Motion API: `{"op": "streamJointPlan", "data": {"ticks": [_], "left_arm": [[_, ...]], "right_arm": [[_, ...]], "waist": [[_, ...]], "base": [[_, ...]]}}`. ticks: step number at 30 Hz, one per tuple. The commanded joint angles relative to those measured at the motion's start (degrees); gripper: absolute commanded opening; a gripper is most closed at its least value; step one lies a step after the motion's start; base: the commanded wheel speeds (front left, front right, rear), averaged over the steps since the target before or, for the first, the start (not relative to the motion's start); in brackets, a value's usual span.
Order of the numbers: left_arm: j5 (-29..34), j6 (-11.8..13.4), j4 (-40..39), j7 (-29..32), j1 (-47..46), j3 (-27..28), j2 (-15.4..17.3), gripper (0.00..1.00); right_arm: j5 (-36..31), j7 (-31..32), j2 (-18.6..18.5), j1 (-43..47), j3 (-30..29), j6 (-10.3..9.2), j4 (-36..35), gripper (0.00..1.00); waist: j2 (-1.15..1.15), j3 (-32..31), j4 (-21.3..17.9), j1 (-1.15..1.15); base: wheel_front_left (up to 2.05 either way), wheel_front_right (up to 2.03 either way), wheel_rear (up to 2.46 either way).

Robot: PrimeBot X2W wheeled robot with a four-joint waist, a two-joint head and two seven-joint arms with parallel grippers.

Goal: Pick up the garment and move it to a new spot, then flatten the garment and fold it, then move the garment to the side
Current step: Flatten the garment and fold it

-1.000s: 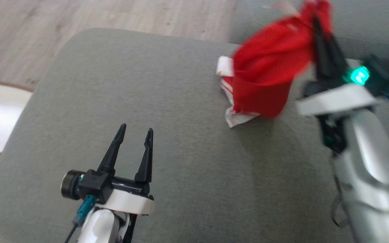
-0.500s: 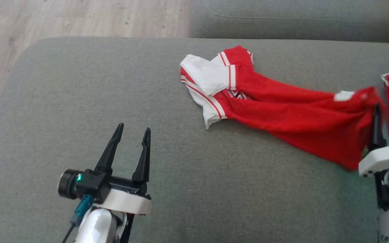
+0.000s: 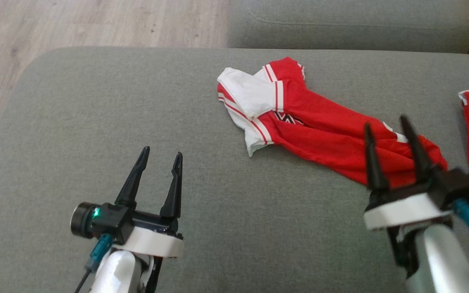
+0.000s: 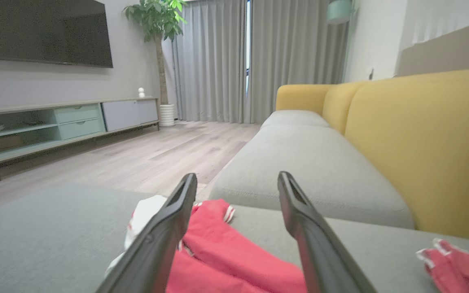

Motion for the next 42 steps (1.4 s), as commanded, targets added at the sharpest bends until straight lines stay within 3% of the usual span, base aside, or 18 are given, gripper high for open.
{"op": "streamJointPlan", "data": {"ticks": [1,13,22,31,42], "left_arm": [[0.2,-0.2,-2.2,-0.5,-2.3,1.6,0.1,1.00],[-0.4,-0.3,-2.1,-0.5,-2.3,0.5,0.0,1.00],[-1.8,0.1,-1.5,-0.5,-3.4,-1.5,0.0,1.00],[-3.7,0.8,-2.5,-0.5,-4.8,-3.5,0.0,1.00],[-5.2,1.4,-2.1,-0.5,-5.7,-5.7,0.0,1.00]], "right_arm": [[0.9,-0.7,0.2,0.2,2.4,-0.04,-2.0,1.00],[0.9,-0.8,0.3,0.5,8.3,-0.04,1.2,1.00],[6.3,8.3,0.3,-3.7,16.4,-0.04,9.6,1.00],[8.0,10.8,0.4,-10.8,14.9,-0.04,21.2,1.00],[5.3,10.3,0.4,-18.6,11.1,-0.04,32.4,1.00]], "waist": [[0.00,-0.1,0.5,0.00],[0.00,1.7,4.9,0.00],[0.00,4.0,9.6,0.00],[0.00,6.6,14.6,0.00],[0.00,8.9,18.9,0.00]], "base": [[0.00,0.00,0.00],[0.00,0.00,0.00],[0.00,0.00,0.00],[0.00,0.00,0.00],[0.00,0.00,0.00]]}}
